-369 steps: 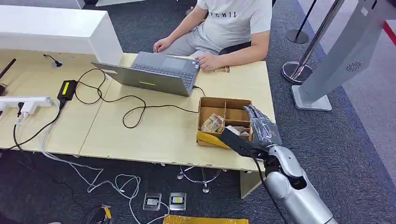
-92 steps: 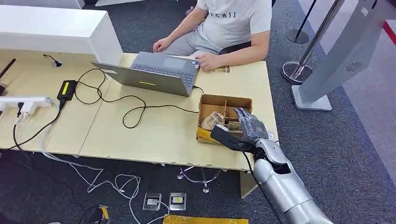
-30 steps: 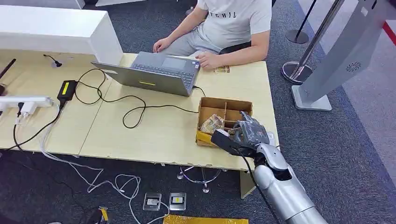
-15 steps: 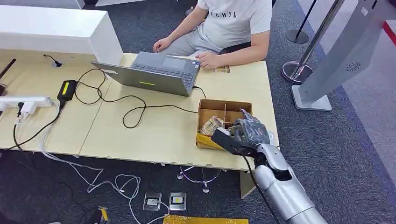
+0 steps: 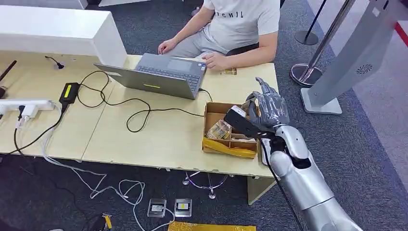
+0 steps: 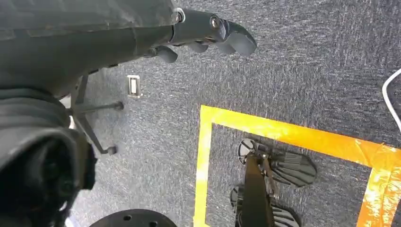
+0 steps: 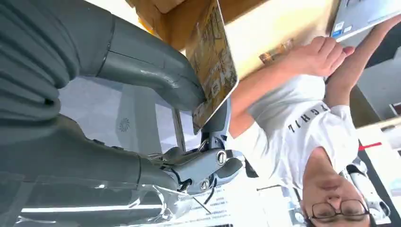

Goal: Pass the card to the sensor for recognition and then transmit it.

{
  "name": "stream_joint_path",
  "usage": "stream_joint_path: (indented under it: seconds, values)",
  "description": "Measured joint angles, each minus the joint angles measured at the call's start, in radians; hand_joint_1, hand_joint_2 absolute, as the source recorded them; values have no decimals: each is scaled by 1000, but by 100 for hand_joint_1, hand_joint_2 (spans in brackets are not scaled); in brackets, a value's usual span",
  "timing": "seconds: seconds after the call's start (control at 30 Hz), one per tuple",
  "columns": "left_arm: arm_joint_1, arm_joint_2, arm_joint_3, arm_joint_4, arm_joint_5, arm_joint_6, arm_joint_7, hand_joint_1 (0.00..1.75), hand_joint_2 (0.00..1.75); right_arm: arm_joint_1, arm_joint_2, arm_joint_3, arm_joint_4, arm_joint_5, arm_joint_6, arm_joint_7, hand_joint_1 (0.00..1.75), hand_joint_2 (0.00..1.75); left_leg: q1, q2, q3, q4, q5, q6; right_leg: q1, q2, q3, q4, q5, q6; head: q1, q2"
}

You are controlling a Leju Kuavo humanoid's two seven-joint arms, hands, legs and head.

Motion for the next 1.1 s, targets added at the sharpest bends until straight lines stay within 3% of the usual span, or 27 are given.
stream_joint_path:
  seconds: [0.5,0.67,0.9,1.1]
  values:
    - [-2,-7,0,0,6,16,0,0,0,-30,1,-10,0,-5,-59,-48,175,175,0,0,0,0,0,0,0,0,0,0,0,0,0,0]
    - [-3,-9,0,0,6,17,1,0,0,-69,17,-10,35,-16,-108,-82,175,175,0,0,0,0,0,0,0,0,0,0,0,0,0,0]
    - [-22,-13,0,0,-22,16,8,0,0,-231,53,-10,235,-2,-197,-143,175,175,0,0,0,0,1,0,0,0,0,0,0,0,0,0]
    - [-28,-19,-1,0,-39,10,12,0,0,-292,82,-10,404,2,-227,-142,175,175,0,0,0,0,1,0,0,0,0,0,0,0,0,0]
